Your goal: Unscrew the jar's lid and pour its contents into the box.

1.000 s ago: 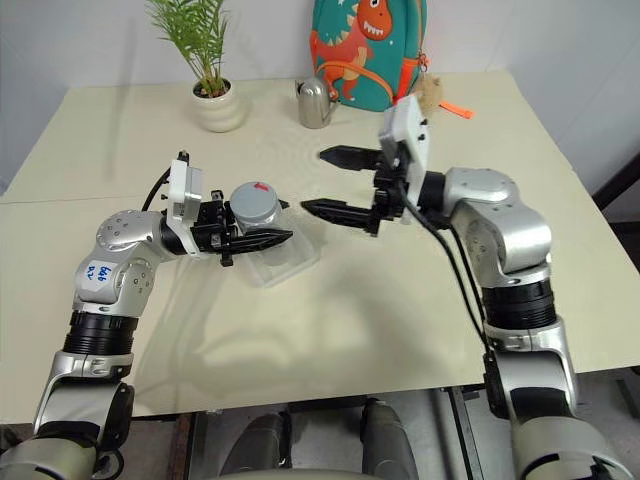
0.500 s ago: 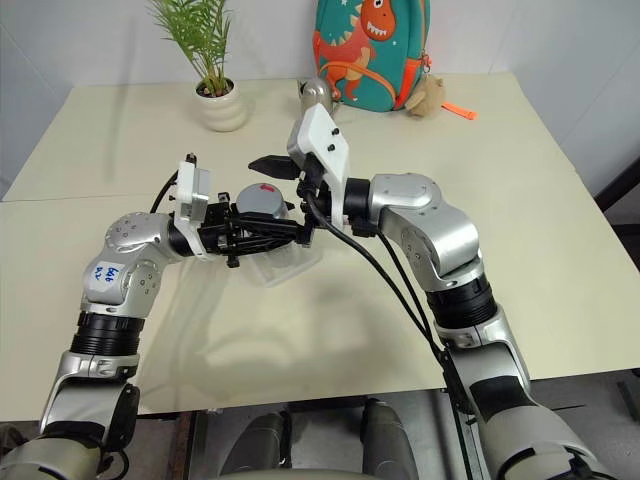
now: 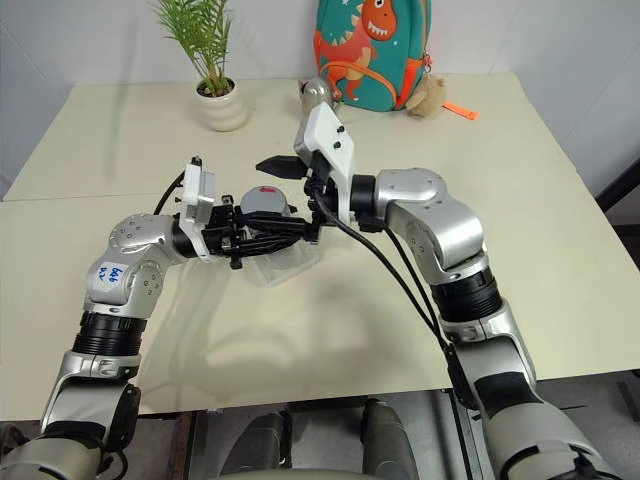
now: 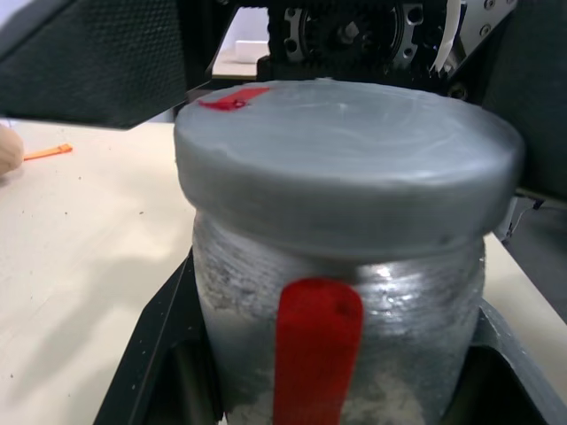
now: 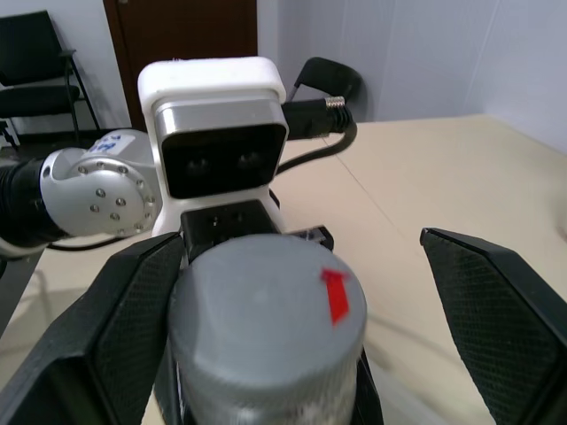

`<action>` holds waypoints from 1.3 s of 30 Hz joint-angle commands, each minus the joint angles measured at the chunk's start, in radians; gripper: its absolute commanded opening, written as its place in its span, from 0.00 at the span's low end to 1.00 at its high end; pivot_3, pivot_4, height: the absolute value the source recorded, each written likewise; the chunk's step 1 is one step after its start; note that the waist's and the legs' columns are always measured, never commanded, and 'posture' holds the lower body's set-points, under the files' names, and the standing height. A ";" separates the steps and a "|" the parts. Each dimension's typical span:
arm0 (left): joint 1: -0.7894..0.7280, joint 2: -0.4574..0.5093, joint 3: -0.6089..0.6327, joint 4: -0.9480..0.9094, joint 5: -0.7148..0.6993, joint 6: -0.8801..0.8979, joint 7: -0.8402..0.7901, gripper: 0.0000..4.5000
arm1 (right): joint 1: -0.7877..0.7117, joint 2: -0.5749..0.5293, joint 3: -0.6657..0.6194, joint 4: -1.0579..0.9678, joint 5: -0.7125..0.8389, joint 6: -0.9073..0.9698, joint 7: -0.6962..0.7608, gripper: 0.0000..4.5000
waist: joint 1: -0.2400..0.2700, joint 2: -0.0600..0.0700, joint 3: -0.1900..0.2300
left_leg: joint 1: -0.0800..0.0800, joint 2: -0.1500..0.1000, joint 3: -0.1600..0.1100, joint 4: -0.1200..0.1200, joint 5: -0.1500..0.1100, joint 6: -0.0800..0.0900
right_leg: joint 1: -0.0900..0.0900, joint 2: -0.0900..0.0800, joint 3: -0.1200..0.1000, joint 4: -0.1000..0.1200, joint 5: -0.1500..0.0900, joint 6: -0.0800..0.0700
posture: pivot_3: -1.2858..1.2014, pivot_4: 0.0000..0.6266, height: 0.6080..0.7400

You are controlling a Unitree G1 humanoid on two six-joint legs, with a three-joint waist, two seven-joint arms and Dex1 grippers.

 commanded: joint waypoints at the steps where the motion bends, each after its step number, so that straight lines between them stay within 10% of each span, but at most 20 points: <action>1: 0.014 0.011 0.010 -0.045 -0.018 -0.012 -0.029 0.45 | 0.010 -0.042 -0.070 -0.004 -0.002 -0.014 -0.014 0.99 | 0.000 0.000 0.000 | 0.000 0.000 0.000 0.000 0.000 0.000 | 0.000 0.000 0.000 0.000 0.000 0.000 | 0.52 0.24 1.00; 19: 0.030 0.031 0.023 -0.049 -0.014 -0.009 -0.042 0.45 | 0.041 -0.134 -0.127 -0.025 0.072 0.007 0.058 0.99 | 0.000 0.000 0.000 | 0.000 0.000 0.000 0.000 0.000 0.000 | 0.000 0.000 0.000 -0.001 0.000 0.000 | 0.52 0.24 1.00; 39: 0.023 0.014 0.016 -0.048 -0.012 -0.013 -0.031 0.45 | -0.082 0.009 0.035 -0.008 -0.003 0.024 0.036 0.99 | 0.004 0.000 0.000 | 0.000 0.000 0.000 0.000 0.000 0.000 | 0.000 0.000 0.000 0.000 0.000 0.000 | 0.52 0.24 1.00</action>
